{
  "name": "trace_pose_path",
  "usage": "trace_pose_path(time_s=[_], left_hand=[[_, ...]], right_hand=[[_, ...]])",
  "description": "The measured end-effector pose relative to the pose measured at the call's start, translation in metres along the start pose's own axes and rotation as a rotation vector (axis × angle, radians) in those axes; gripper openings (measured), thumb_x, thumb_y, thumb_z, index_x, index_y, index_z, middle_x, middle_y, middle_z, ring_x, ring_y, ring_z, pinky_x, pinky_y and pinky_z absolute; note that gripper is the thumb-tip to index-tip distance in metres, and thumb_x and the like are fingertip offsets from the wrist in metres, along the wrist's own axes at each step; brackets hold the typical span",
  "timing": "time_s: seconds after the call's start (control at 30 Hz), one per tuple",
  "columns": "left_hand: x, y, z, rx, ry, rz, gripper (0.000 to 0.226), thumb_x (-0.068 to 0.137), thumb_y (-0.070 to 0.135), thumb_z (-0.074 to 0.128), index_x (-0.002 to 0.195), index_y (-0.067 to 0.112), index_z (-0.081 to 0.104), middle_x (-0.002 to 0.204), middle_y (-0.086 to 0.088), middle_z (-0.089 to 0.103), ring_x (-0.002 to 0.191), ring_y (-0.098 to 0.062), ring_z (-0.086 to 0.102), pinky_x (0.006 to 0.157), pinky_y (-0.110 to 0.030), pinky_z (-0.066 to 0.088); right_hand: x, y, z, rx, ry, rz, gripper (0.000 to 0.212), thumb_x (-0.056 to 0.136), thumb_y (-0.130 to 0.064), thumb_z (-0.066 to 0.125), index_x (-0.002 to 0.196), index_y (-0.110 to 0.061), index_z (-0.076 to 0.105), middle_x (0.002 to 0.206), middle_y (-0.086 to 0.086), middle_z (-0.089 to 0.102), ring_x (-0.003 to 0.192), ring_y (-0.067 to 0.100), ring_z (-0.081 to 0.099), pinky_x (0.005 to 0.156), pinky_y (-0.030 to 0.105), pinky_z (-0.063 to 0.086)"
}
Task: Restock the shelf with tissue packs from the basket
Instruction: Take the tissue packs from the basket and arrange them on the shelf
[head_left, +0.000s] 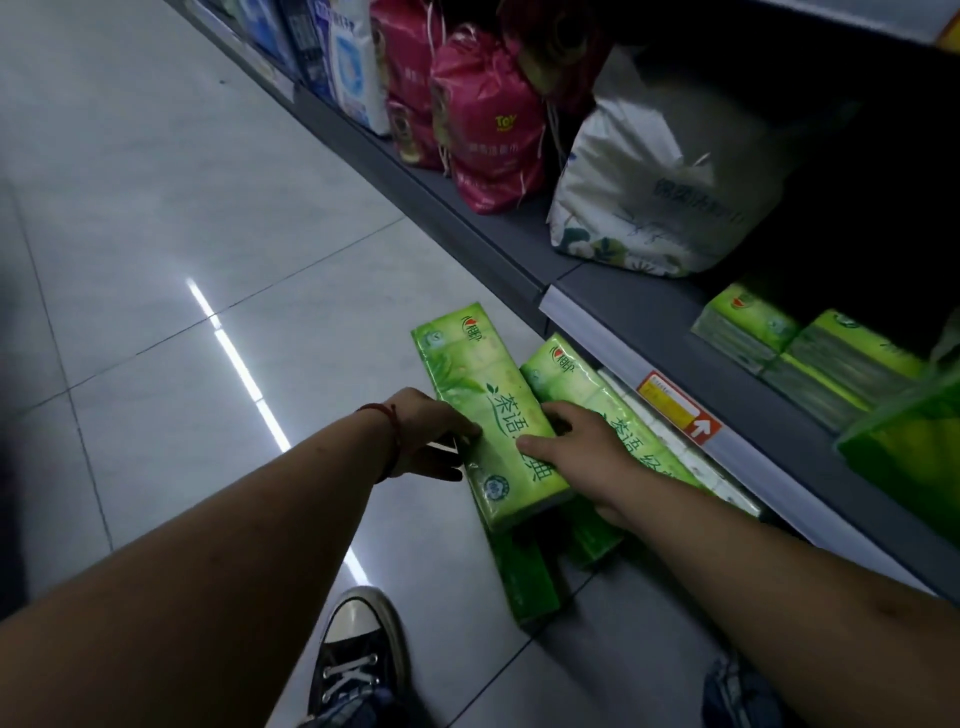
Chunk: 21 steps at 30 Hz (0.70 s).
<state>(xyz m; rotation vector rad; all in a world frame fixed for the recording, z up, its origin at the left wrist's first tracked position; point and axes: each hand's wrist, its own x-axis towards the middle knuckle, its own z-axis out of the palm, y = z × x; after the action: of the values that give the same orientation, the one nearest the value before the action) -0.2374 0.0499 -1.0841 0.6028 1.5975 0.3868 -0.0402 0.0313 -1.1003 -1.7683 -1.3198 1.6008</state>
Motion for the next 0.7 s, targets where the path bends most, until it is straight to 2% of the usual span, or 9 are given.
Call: trace_pose_path(time_s=[0.1, 0.17, 0.23, 0.3, 0.4, 0.47, 0.53, 0.63, 0.7], left_hand=[[-0.039, 0.023, -0.007, -0.041, 0.031, 0.076, 0.054, 0.086, 0.02, 0.082, 0.131, 0.002, 0.059, 0.127, -0.025, 0.062, 0.108, -0.041, 0.069, 0.083, -0.05, 0.061], [-0.07, 0.036, -0.011, -0.097, 0.053, 0.15, 0.06, 0.085, 0.031, 0.083, 0.134, 0.005, 0.058, 0.126, -0.023, 0.063, 0.109, -0.039, 0.069, 0.087, -0.048, 0.061], [-0.107, 0.046, -0.011, -0.184, 0.051, 0.226, 0.06, 0.085, 0.037, 0.082, 0.132, 0.008, 0.059, 0.124, -0.02, 0.064, 0.109, -0.035, 0.069, 0.093, -0.05, 0.06], [-0.144, 0.054, -0.011, -0.291, 0.046, 0.287, 0.06, 0.081, 0.04, 0.084, 0.129, 0.011, 0.062, 0.128, -0.019, 0.065, 0.108, -0.034, 0.07, 0.09, -0.051, 0.062], [-0.199, 0.058, -0.01, -0.434, 0.04, 0.388, 0.056, 0.082, 0.036, 0.085, 0.129, 0.013, 0.065, 0.127, -0.017, 0.067, 0.106, -0.036, 0.072, 0.077, -0.05, 0.065], [-0.229, 0.055, -0.006, -0.523, 0.013, 0.473, 0.05, 0.086, 0.03, 0.081, 0.129, 0.012, 0.065, 0.12, -0.014, 0.067, 0.092, -0.035, 0.075, 0.069, -0.046, 0.065], [-0.253, 0.05, 0.002, -0.618, -0.014, 0.533, 0.042, 0.088, 0.026, 0.078, 0.125, 0.011, 0.065, 0.117, -0.011, 0.068, 0.087, -0.034, 0.076, 0.065, -0.044, 0.065], [-0.273, 0.041, 0.018, -0.756, -0.022, 0.59, 0.035, 0.089, 0.019, 0.077, 0.122, 0.01, 0.067, 0.116, -0.012, 0.073, 0.101, -0.04, 0.073, 0.069, -0.046, 0.065], [-0.276, 0.033, 0.027, -0.802, -0.03, 0.609, 0.036, 0.089, 0.016, 0.077, 0.123, 0.009, 0.067, 0.12, -0.014, 0.075, 0.106, -0.043, 0.072, 0.077, -0.048, 0.065]], right_hand=[[-0.021, -0.029, -0.016, 0.09, -0.038, -0.068, 0.044, 0.091, -0.011, 0.076, 0.132, -0.017, 0.061, 0.116, 0.005, 0.071, 0.099, 0.025, 0.072, 0.095, 0.047, 0.058], [-0.042, -0.055, -0.028, 0.141, -0.079, -0.121, 0.025, 0.092, -0.007, 0.073, 0.109, -0.023, 0.065, 0.102, -0.002, 0.069, 0.089, 0.02, 0.072, 0.086, 0.04, 0.059], [-0.066, -0.082, -0.04, 0.192, -0.115, -0.166, 0.027, 0.092, -0.006, 0.073, 0.1, -0.028, 0.061, 0.099, -0.003, 0.07, 0.083, 0.018, 0.072, 0.074, 0.034, 0.058], [-0.092, -0.107, -0.05, 0.214, -0.129, -0.204, 0.028, 0.09, -0.006, 0.075, 0.11, -0.022, 0.063, 0.105, 0.001, 0.073, 0.085, 0.022, 0.075, 0.068, 0.032, 0.059], [-0.133, -0.136, -0.064, 0.261, -0.13, -0.26, 0.046, 0.087, -0.009, 0.079, 0.13, -0.012, 0.064, 0.116, 0.008, 0.074, 0.086, 0.022, 0.077, 0.062, 0.03, 0.059], [-0.16, -0.149, -0.073, 0.317, -0.12, -0.295, 0.036, 0.086, -0.012, 0.079, 0.121, -0.015, 0.068, 0.105, 0.005, 0.077, 0.074, 0.016, 0.076, 0.054, 0.025, 0.056], [-0.182, -0.156, -0.081, 0.41, -0.079, -0.301, 0.03, 0.086, -0.017, 0.08, 0.114, -0.016, 0.069, 0.093, 0.003, 0.077, 0.073, 0.018, 0.073, 0.058, 0.027, 0.055], [-0.205, -0.158, -0.087, 0.532, -0.069, -0.262, 0.029, 0.086, -0.027, 0.08, 0.11, -0.014, 0.069, 0.093, 0.007, 0.075, 0.08, 0.024, 0.071, 0.066, 0.036, 0.058], [-0.215, -0.149, -0.086, 0.569, -0.07, -0.269, 0.041, 0.084, -0.025, 0.082, 0.12, -0.014, 0.066, 0.099, 0.01, 0.077, 0.079, 0.027, 0.074, 0.063, 0.038, 0.059]])
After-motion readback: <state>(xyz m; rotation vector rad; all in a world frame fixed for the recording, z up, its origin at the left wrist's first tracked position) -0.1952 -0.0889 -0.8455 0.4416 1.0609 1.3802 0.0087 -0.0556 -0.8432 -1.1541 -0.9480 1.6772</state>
